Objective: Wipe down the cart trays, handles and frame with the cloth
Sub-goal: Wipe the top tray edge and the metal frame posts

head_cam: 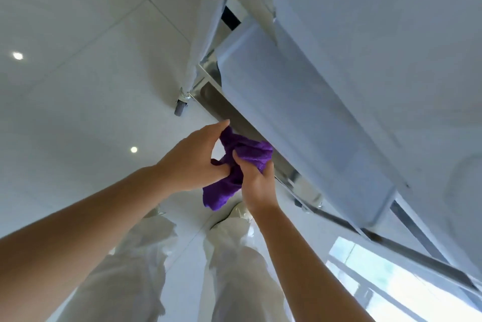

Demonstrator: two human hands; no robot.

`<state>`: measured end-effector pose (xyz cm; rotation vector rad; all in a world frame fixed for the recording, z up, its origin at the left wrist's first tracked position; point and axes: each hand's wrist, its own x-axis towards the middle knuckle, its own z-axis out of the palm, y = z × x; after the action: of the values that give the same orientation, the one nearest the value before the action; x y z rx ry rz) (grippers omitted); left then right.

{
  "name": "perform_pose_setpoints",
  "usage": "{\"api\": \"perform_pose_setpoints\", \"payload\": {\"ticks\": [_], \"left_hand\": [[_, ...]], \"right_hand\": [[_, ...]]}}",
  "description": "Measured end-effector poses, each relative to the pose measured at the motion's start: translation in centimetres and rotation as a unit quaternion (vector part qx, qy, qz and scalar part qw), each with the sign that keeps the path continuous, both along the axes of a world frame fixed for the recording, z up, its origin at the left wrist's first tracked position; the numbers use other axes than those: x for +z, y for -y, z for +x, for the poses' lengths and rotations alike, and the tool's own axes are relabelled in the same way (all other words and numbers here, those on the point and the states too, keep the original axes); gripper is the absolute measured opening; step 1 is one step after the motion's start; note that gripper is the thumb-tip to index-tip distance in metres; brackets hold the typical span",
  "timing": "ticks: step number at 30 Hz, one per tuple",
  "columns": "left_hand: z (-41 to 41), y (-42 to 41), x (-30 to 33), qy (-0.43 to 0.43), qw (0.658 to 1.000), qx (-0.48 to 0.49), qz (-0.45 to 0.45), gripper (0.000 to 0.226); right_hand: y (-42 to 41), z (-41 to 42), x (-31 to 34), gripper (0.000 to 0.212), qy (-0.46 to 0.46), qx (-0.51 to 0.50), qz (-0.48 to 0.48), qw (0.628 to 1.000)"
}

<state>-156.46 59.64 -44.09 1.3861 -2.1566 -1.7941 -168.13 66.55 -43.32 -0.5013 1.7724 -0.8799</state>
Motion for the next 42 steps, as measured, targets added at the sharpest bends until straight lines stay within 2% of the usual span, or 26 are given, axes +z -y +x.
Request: {"api": "perform_pose_setpoints", "payload": {"ticks": [4, 6, 11, 13, 16, 21, 23, 26, 29, 32, 34, 37, 42], "left_hand": [[-1.3, -1.3, 6.5, -0.056, 0.998, 0.022, -0.003, 0.069], [-2.1, -2.4, 9.0, -0.073, 0.997, 0.020, -0.007, 0.067], [-6.0, -6.4, 13.4, -0.103, 0.994, -0.017, -0.025, 0.062], [-8.6, -8.3, 14.5, -0.106, 0.994, -0.033, -0.025, 0.060], [-14.2, -12.1, 16.0, -0.110, 0.990, -0.078, -0.039, 0.057], [-25.4, -19.5, 18.8, -0.133, 0.979, -0.151, -0.033, 0.053], [-29.8, -22.6, 19.6, -0.132, 0.974, -0.181, -0.029, 0.051], [-35.2, -26.8, 20.1, -0.111, 0.974, -0.196, 0.000, 0.043], [-39.5, -29.9, 20.2, -0.098, 0.978, -0.180, 0.033, 0.050], [-42.9, -31.4, 20.3, -0.097, 0.987, -0.121, 0.048, 0.031], [-44.6, -31.9, 20.2, -0.104, 0.987, -0.096, 0.074, 0.033], [-46.5, -32.8, 19.5, -0.119, 0.987, -0.072, 0.086, 0.048], [-48.2, -33.8, 18.2, -0.128, 0.991, -0.010, 0.046, 0.029]], "right_hand": [[-1.6, -1.1, 8.3, 0.030, 0.028, -0.024, -0.069, 0.997], [-3.0, -2.3, 11.4, 0.031, 0.005, -0.020, -0.103, 0.994], [-8.3, -8.3, 16.9, 0.015, -0.051, -0.041, -0.141, 0.988], [-10.4, -11.1, 18.5, 0.018, -0.072, -0.063, -0.153, 0.984], [-14.2, -16.5, 20.6, 0.031, -0.145, -0.082, -0.148, 0.975], [-20.3, -27.3, 23.9, 0.041, -0.246, -0.122, -0.124, 0.954], [-22.4, -31.5, 25.2, 0.042, -0.296, -0.098, -0.109, 0.944], [-25.0, -37.5, 26.1, 0.033, -0.380, -0.030, -0.056, 0.923], [-26.5, -42.2, 25.9, 0.033, -0.482, 0.080, -0.018, 0.872], [-26.9, -44.3, 24.9, 0.024, -0.504, 0.143, -0.030, 0.851], [-27.1, -44.5, 23.7, 0.020, -0.523, 0.118, -0.083, 0.840], [-27.2, -44.5, 22.2, 0.047, -0.544, 0.067, -0.127, 0.827], [-27.3, -45.0, 21.4, 0.047, -0.563, 0.053, -0.144, 0.812]]}}
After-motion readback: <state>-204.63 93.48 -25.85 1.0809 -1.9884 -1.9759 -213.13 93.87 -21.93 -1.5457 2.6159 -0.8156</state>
